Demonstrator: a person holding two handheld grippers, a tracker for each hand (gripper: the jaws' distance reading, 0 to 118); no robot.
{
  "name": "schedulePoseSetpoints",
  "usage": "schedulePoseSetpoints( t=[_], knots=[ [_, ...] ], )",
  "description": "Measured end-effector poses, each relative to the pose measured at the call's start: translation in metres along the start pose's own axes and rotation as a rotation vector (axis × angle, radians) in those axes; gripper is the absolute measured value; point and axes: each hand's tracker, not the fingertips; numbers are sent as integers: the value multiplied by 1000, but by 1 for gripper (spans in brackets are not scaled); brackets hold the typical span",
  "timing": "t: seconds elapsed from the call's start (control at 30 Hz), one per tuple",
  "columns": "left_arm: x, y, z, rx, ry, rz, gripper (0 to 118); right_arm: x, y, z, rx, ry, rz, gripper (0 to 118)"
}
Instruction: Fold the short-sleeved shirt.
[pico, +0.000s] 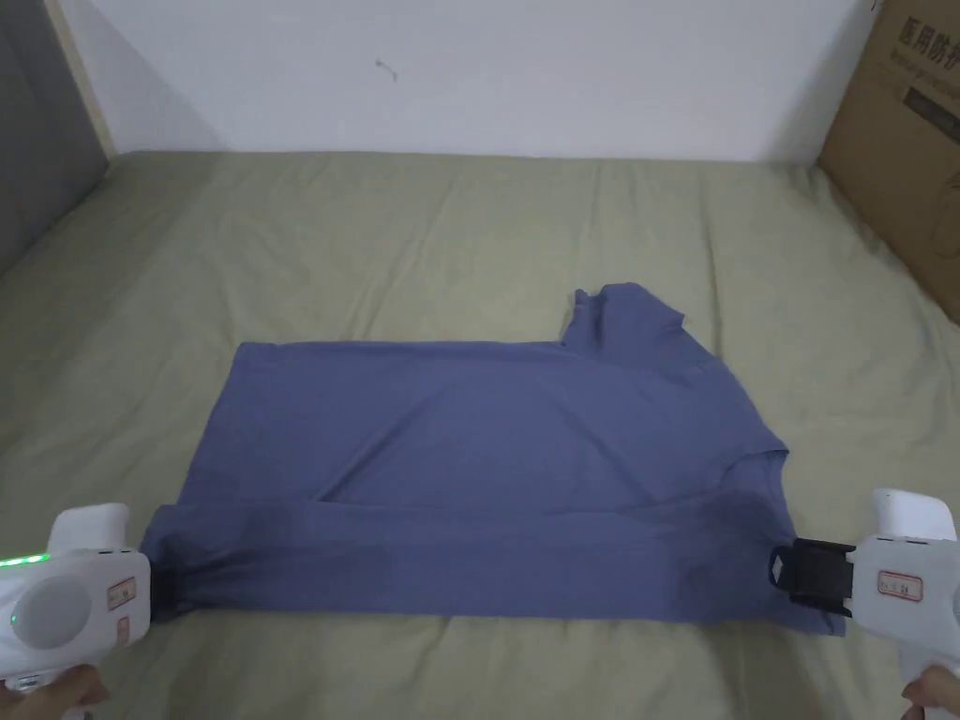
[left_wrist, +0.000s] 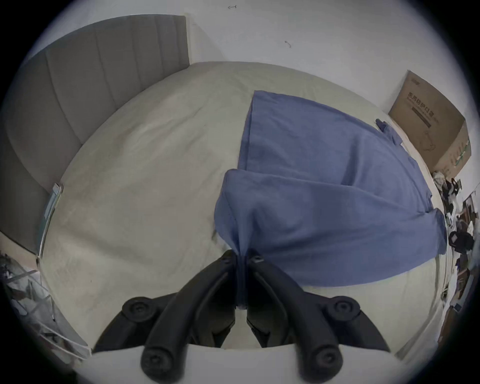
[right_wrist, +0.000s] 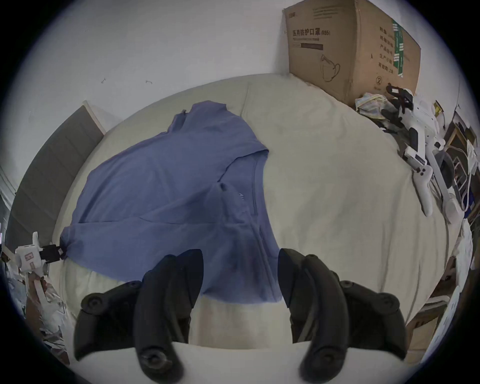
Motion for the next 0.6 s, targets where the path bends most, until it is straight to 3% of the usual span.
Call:
schedulePoseSetpoints(
  t=[0.13,0.23,0.27,0.3,0.33,0.37,0.43,0.6],
  knots=[
    [2,1,6,5,4,-18,4,1,-1,-34,-100,-26,55,65],
    [4,1,7,6,11,-36,4,-1,-9,-51,-149,-5,32,62],
    [3,2,6,2,10,-38,4,-4,-9,-49,-134,-42,76,55],
    [3,2,7,2,10,-38,4,-5,-8,-47,-140,-34,65,38],
    [3,2,8,1,8,-37,4,-4,-5,-41,-127,-9,53,8],
    [3,2,10,0,6,-38,4,-4,-4,-38,-122,38,31,5],
    [1,3,12,3,5,-47,4,-7,-2,-37,-133,-9,94,5],
    [-4,5,30,25,-7,-57,4,-4,-2,-16,-106,8,64,5]
  ],
)
